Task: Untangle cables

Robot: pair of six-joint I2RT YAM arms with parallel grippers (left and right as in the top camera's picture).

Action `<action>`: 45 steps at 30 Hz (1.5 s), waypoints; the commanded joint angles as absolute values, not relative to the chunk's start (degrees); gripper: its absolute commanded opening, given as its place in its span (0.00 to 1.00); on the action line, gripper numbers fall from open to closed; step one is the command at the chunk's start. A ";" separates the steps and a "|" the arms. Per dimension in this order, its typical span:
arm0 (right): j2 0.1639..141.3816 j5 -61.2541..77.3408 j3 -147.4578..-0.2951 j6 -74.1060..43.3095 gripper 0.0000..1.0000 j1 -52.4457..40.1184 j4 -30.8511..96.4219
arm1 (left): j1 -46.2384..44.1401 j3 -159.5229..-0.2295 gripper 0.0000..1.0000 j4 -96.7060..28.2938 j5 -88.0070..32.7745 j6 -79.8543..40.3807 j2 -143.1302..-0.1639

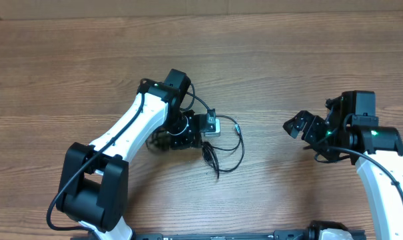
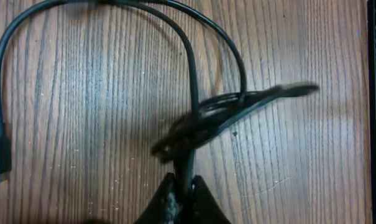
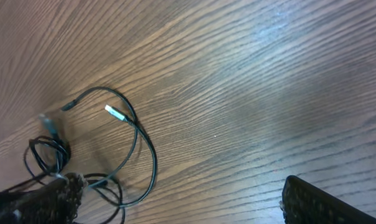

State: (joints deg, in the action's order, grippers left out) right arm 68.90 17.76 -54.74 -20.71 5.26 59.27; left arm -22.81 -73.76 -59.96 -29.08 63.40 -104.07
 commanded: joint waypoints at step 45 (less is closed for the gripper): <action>68.49 5.23 -55.09 -34.30 1.00 5.54 53.30 | -34.98 -83.53 0.04 -21.43 -69.32 -2.09 -104.01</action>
